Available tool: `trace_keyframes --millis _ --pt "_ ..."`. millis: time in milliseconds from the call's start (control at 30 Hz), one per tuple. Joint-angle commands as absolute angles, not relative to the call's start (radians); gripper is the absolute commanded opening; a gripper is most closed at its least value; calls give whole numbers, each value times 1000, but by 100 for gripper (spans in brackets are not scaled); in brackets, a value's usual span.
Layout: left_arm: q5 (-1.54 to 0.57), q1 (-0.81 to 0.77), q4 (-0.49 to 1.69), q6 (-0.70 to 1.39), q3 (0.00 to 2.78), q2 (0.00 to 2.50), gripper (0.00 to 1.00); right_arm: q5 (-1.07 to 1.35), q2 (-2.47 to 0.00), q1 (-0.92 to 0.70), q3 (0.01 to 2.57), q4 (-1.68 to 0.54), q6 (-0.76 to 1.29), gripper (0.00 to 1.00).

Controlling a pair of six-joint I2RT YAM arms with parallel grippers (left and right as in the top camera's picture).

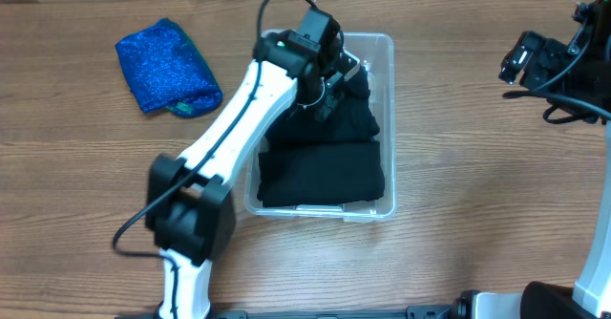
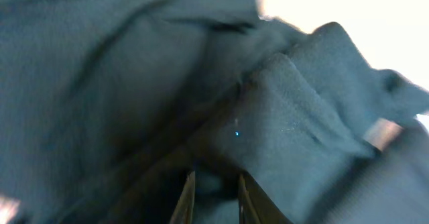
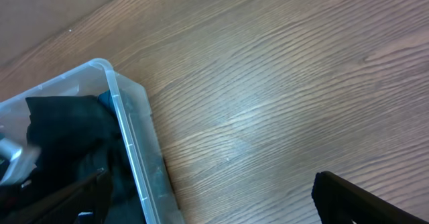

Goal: Pack container
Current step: 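Carry the black cloth into the container and press it down, then open the left gripper and withdraw it toward the blue cloth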

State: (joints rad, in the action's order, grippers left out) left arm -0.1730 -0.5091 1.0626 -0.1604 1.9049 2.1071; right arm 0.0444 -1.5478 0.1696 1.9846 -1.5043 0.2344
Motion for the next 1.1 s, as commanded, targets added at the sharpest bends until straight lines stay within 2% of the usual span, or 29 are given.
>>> trace_keyframes --millis 0,67,133,300,433,467,500,533,600,733,1067 --pt "-102 -487 1023 -99 1892 2212 20 35 -1551 171 1982 -1506 228 100" --pt "-105 -478 1029 -79 1892 2234 17 35 -1551 171 1982 -1509 228 100" --pt "-105 -475 1036 -78 1893 2236 18 35 -1551 171 1982 -1509 229 100" --pt "-112 -475 1106 -110 1969 2180 39 35 -1551 171 1982 -1508 229 100" --pt "-91 -477 1169 -112 2080 2078 52 35 -1551 171 1982 -1509 228 100" --pt "-71 -477 1180 -112 2105 2046 60 35 -1551 171 1982 -1509 228 100" --pt "-47 -476 1193 -112 2125 2013 74 35 -1551 171 1982 -1508 228 100" --pt "-17 -473 1203 -106 2142 1980 100 35 -1551 171 1982 -1507 228 100" --pt "34 -453 1209 -65 2156 1908 100 35 -1551 171 1982 -1505 228 100" --pt "-1 -342 1236 -14 2156 1811 100 35 -1551 171 1982 -1505 228 100" --pt "-449 236 1219 -12 2072 1866 100 35 -1551 171 1982 -1506 228 100"
